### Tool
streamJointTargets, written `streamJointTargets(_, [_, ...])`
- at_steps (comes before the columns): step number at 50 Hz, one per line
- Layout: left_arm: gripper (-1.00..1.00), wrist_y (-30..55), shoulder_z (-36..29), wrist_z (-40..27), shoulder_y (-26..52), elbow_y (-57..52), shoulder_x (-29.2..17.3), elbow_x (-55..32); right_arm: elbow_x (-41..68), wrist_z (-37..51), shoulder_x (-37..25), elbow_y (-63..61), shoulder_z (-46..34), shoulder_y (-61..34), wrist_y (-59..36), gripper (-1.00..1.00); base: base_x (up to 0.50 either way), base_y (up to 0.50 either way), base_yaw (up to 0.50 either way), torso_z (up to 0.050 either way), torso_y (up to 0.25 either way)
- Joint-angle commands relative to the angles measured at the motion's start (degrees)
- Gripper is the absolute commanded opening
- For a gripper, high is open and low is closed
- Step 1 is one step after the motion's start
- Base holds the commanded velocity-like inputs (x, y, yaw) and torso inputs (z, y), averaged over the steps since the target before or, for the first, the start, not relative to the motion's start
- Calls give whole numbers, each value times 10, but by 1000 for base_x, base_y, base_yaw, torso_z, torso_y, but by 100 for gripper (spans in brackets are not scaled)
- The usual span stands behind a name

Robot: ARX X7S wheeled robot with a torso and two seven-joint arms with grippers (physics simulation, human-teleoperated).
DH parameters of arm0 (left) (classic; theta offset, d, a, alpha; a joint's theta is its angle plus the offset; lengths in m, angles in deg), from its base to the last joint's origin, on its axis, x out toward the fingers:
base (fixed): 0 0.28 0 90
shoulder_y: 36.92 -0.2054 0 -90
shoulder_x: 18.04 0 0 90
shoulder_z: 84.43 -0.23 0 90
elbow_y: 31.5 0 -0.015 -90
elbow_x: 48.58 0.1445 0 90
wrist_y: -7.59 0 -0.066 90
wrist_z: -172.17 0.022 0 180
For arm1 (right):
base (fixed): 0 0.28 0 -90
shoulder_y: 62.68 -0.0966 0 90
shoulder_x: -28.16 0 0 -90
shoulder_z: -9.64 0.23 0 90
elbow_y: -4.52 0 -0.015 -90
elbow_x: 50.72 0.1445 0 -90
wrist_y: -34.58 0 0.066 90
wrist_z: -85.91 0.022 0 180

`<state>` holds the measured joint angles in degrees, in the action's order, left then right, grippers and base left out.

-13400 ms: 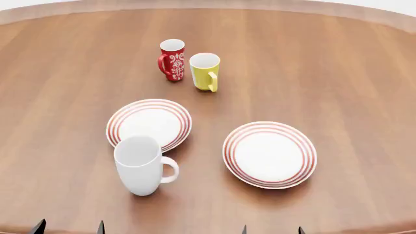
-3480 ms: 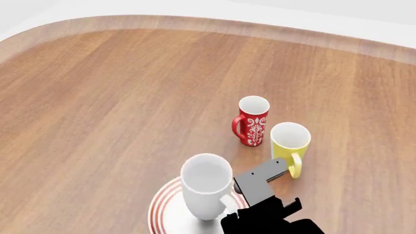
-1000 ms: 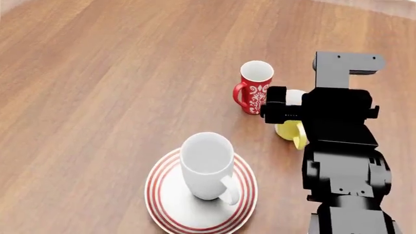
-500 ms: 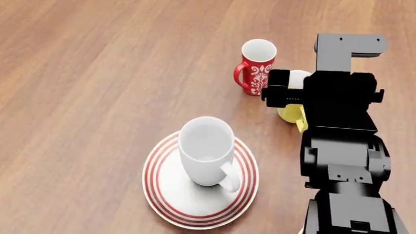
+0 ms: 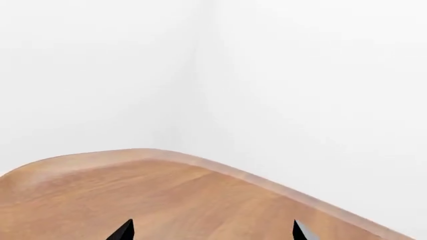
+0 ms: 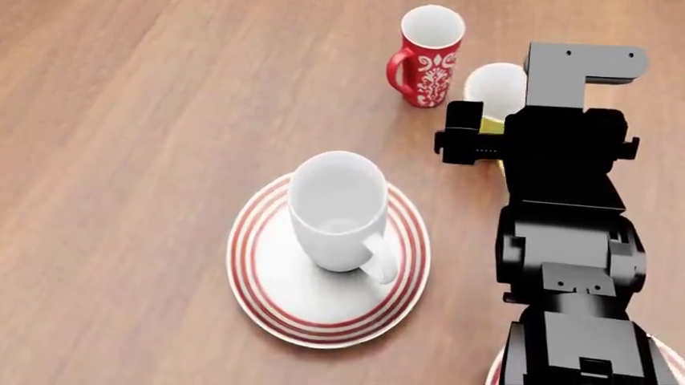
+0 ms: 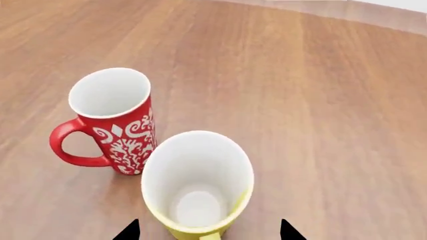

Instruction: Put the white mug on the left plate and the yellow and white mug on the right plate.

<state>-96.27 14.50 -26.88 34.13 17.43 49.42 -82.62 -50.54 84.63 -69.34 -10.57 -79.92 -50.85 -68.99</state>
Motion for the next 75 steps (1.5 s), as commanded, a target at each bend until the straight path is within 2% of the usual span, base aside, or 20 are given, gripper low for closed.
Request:
streamJointTargets(1, [100,-3,4,-5,0,-2,0,-6,0,-1,0,1,3,3,0,100,0,0,0,0,-68])
streamJointTargets(19, [100,1,-1,-9,4,-1,-1,15,-1,-3,-1,1,8,6,0,100,0,0,0,0,-103])
streamJointTargets(22, [100,-7,2,-5,3,0,-1,-24,-1,-1,-1,1,9,7,-1,100,0,0,0,0,-167])
streamJointTargets(35, [100,-7,1,-9,-1,-4,-3,-13,0,-6,-2,1,12,11,3,100,0,0,0,0,0])
streamJointTargets(36, [100,-7,1,-9,-1,-3,-3,-13,0,-6,-2,1,12,11,3,-100,0,0,0,0,0])
streamJointTargets(50, [100,-10,1,-10,-2,-4,-5,-14,1,-11,-4,1,19,15,10,-100,0,0,0,0,0])
streamJointTargets(61, [100,-10,0,-12,-2,-3,-6,-15,19,-51,-4,1,51,25,134,-100,0,0,0,0,0])
streamJointTargets(70, [100,-9,-4,-13,-1,-3,-7,-14,27,-93,-6,-4,69,27,190,-100,0,0,0,0,0])
streamJointTargets(71, [100,-9,-4,-13,0,-3,-7,-13,29,-95,-6,-15,71,31,185,-100,0,0,0,0,0])
streamJointTargets(75, [100,-7,-8,-13,2,-2,-7,-12,36,-88,0,-213,72,113,86,-100,0,0,0,0,0])
